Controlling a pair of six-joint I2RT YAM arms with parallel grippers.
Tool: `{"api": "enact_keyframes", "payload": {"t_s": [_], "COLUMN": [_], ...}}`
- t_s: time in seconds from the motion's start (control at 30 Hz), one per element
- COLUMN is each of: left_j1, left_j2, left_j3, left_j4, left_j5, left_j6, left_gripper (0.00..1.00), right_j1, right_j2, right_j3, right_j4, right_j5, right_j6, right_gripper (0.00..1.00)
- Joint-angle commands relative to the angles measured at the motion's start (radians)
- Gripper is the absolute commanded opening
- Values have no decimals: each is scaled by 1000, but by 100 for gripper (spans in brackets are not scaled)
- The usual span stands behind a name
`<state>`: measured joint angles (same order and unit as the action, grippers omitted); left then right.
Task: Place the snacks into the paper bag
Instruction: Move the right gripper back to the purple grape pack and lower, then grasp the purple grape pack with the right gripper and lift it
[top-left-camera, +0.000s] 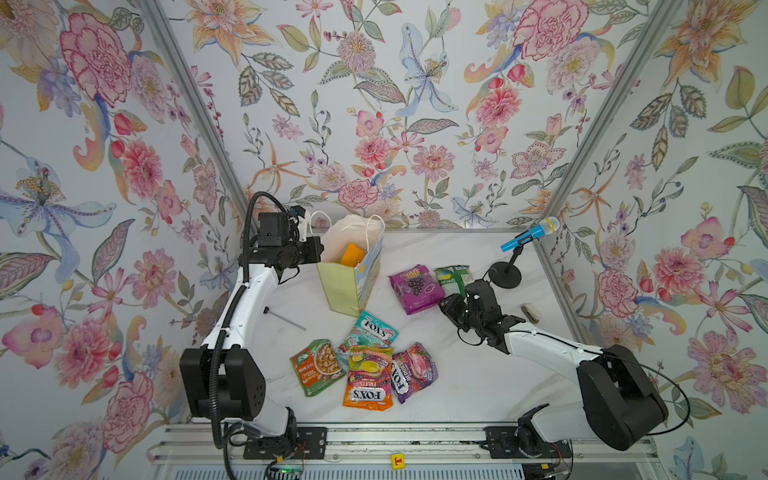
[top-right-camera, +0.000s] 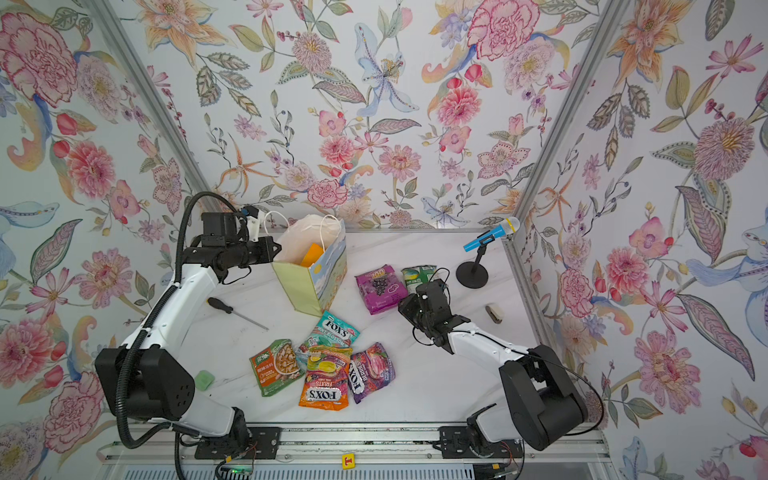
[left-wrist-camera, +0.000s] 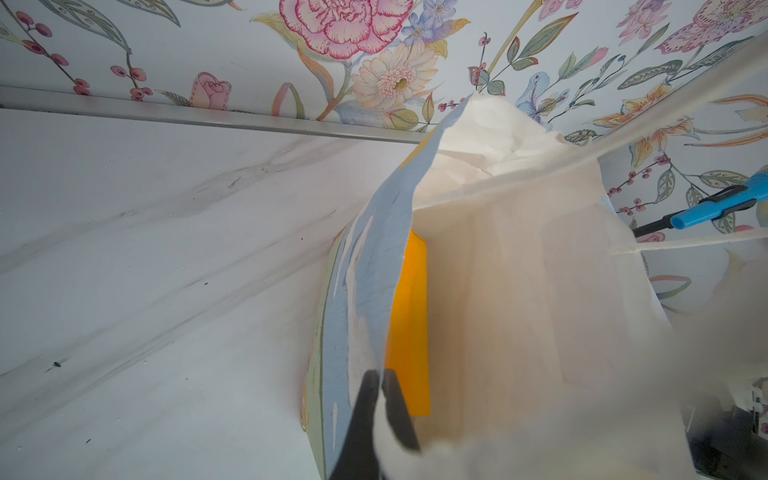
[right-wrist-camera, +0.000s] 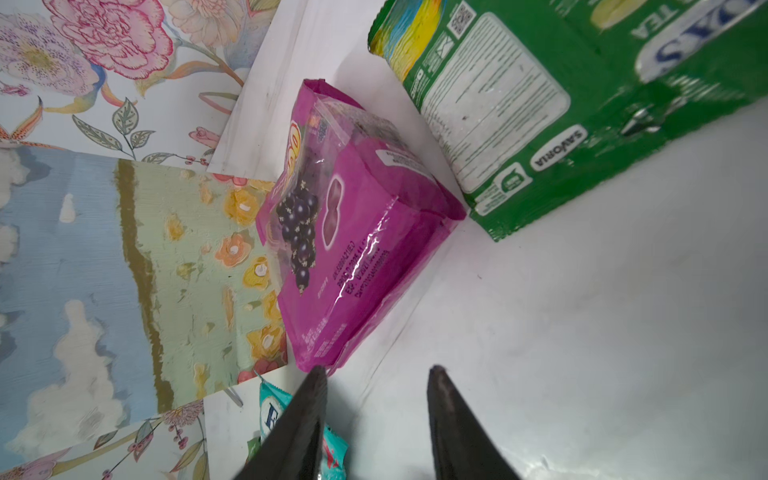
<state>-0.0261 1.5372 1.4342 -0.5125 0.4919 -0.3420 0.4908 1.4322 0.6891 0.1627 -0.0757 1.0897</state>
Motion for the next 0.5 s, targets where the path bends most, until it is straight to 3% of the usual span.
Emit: {"api": "enact_keyframes", "payload": {"t_s": [0.0,0.47], "left_j1": [9,9], "left_j2": [-24,-19], "left_j3": [-17,-10], "left_j4": [11,8], "left_j5": [20,27], "left_j6": [-12,-14], "left_gripper": [0,0], "right_j1": [-8,-12], "right_j2": [36,157], "right_j3": [33,51], "right_j4": [57,129], "right_j5": [-25,-39], "right_j6": [18,30], "right_gripper": [42,38]}}
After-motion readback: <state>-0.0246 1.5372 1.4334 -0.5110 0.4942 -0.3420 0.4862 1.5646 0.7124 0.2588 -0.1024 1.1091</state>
